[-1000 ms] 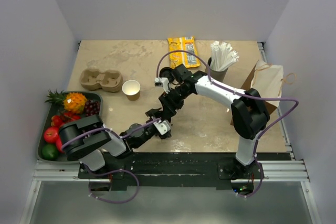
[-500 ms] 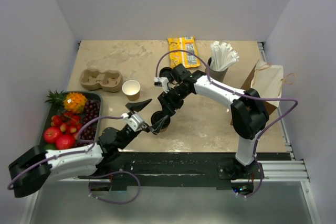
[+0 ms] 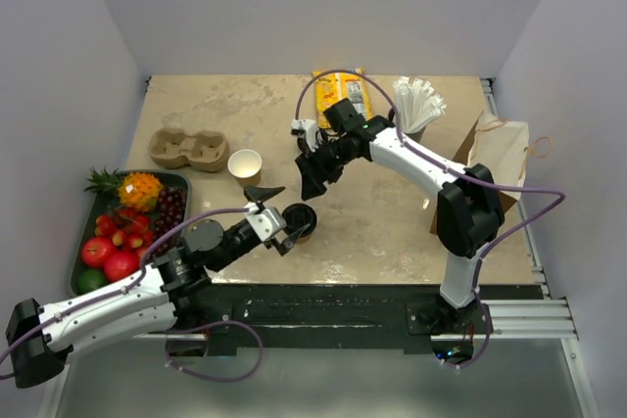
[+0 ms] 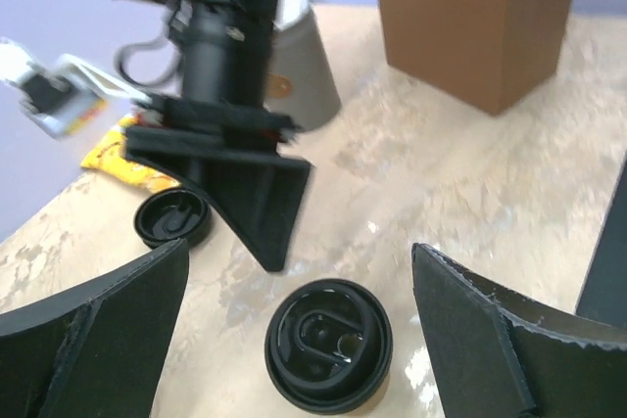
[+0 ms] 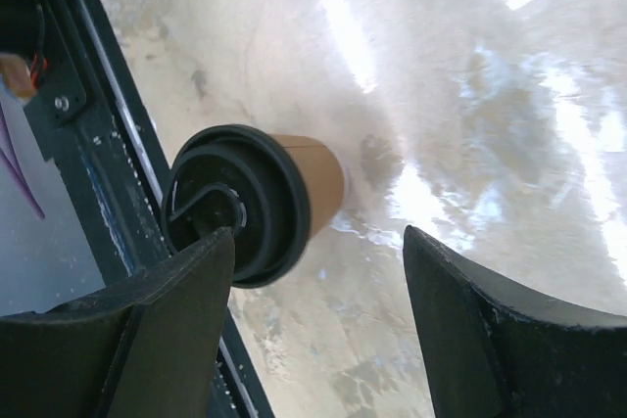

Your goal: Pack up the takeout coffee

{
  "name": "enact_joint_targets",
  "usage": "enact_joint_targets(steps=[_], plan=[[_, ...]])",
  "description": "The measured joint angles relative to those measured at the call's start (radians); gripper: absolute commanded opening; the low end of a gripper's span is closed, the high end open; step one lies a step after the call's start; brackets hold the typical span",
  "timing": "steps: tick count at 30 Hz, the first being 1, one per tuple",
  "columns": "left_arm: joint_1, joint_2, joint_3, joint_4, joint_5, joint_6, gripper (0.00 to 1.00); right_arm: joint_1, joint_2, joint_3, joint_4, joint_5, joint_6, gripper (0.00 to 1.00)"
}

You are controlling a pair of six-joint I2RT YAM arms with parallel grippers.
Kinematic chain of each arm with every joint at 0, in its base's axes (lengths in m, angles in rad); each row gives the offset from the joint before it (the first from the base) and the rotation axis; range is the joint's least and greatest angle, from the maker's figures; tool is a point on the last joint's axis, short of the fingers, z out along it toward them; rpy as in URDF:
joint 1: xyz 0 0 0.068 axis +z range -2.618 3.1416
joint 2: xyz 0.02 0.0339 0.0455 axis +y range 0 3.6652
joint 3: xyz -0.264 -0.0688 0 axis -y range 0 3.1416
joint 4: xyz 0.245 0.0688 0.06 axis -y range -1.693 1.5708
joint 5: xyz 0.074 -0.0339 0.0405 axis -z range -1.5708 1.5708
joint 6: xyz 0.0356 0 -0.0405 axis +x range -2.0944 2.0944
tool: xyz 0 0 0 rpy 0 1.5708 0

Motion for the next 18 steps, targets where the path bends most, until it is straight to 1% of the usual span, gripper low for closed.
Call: enact_joint_targets(steps=[1,4,8,12,14,18], plan=[[0.000,0.016,0.027,-0.047,0.024,0.022,1.00,-0.014,-0.002,0.010,0.000,-0.006,0.001,0.73],[0.000,0.079,0.089,-0.113,0.093,0.085,1.00,-0.073,-0.013,0.035,-0.006,-0.025,0.007,0.73],[0.014,0.230,0.206,-0.172,0.217,0.212,1.00,-0.181,-0.019,0.118,-0.027,-0.017,0.014,0.73],[0.086,0.480,0.458,-0.333,0.401,0.314,1.00,-0.303,-0.072,0.204,-0.031,0.014,0.006,0.73],[0.112,0.628,0.623,-0.447,0.480,0.353,1.00,-0.357,-0.138,0.204,-0.034,0.030,0.003,0.73],[0.120,0.866,0.896,-0.660,0.573,0.385,1.00,-0.420,-0.275,0.165,-0.028,0.033,0.004,0.73]])
